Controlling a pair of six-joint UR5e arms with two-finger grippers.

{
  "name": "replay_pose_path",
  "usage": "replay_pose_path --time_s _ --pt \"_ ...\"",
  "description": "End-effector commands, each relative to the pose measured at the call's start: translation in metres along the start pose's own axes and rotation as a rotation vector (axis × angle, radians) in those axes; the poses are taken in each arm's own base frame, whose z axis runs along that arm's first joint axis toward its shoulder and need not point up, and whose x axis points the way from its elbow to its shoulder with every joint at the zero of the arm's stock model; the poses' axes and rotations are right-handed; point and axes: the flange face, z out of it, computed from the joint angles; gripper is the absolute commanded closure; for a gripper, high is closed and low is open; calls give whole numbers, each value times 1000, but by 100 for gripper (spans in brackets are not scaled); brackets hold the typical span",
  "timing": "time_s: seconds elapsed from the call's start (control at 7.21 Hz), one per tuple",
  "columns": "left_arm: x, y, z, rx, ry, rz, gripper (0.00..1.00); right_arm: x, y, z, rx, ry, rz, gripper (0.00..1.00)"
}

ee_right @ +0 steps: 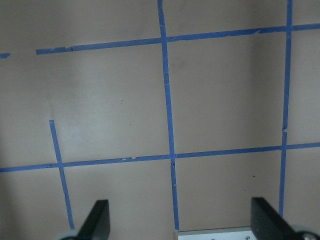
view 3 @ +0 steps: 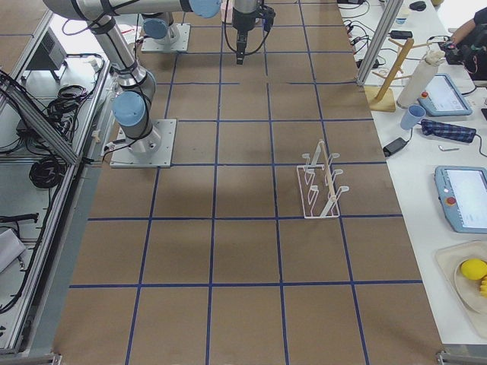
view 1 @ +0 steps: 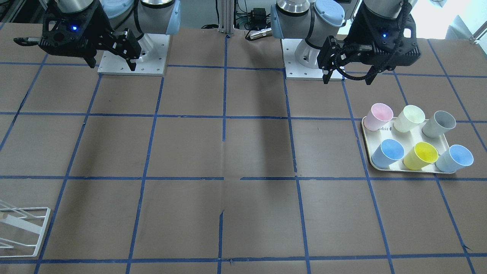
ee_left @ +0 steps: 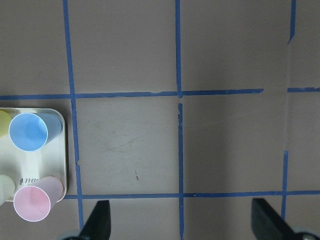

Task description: Transfer IKEA cup to right arm and place on rack

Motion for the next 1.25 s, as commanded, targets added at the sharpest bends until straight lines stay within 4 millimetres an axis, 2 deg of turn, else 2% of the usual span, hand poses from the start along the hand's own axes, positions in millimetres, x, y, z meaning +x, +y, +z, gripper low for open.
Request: replay_pose_path --time_s 0.0,0.14,0.28,0.42,0.55,0.69,0.97,1.11 --pt "0 -1 3 -8 -1 2 0 0 0 0 0 0 0 0" --pt "-2 1 10 -23 0 17 0 1 0 0 2 1 3 0" --pt "-19 -1 20 -42 1 135 0 5 -1 -4 14 0 10 0" --pt "-73 -4 32 -60 12 138 0 6 3 -13 40 0 13 0" --pt "-125 -7 48 -85 30 141 0 4 6 -11 31 10 7 0" --pt "-167 -3 58 -101 50 181 0 3 9 -18 46 1 -10 0" --pt "-240 17 99 -107 71 215 0 3 12 -22 55 -1 -6 0" --pt "-269 38 130 -112 86 226 0 -1 12 -20 51 -42 -14 0"
